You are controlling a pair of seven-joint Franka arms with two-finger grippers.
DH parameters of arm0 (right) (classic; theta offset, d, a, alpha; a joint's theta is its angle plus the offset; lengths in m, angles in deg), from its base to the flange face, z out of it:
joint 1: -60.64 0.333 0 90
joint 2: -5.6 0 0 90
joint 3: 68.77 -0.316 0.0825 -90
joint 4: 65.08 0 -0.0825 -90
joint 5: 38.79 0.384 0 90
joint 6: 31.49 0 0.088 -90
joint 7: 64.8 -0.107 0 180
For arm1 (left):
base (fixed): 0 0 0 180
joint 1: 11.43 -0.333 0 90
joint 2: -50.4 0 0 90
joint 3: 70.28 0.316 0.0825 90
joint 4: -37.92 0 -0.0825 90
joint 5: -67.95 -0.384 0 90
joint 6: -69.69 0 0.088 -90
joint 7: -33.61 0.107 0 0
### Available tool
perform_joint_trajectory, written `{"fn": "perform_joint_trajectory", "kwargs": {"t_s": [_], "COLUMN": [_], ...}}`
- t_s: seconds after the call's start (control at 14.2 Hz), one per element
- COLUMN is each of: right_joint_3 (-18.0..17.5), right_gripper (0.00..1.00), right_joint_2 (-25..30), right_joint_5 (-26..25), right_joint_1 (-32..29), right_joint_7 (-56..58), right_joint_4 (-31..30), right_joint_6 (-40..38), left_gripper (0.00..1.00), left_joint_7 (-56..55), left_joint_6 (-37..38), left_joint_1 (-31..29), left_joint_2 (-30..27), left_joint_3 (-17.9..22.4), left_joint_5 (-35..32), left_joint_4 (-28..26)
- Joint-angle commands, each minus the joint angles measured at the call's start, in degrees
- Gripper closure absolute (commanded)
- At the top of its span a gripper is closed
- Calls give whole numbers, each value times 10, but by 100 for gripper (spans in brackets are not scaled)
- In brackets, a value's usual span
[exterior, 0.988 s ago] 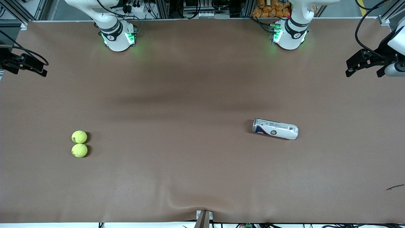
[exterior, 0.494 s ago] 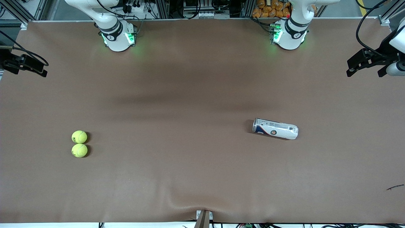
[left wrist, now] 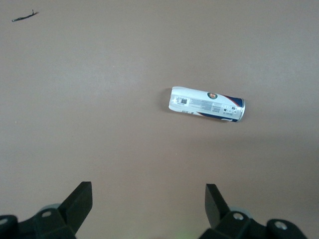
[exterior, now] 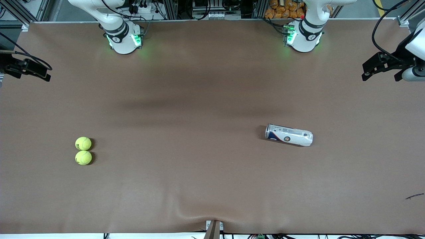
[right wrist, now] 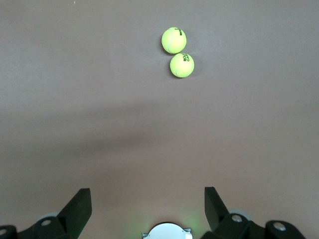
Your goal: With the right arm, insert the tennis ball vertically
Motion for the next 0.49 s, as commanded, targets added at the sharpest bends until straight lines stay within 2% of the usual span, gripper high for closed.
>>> {"fn": "perform_joint_trajectory", "kwargs": {"t_s": [0.0, 0.42], "right_joint_3": [-6, -5], "right_gripper": [0, 0], "right_joint_2": [4, 5], "right_joint_5": [-5, -5], "right_joint_1": [-10, -13], "right_joint_7": [-3, -2], "right_joint_4": [-11, -10], "right_joint_6": [7, 8], "left_gripper": [0, 0], "left_joint_7": [14, 25], "left_joint_6": [10, 8], "left_joint_1": [-3, 4], "left_joint_2": [0, 3], "left_joint_3": [-1, -4], "left_joint_5": [3, 4], "left_joint_4": [2, -5]}}
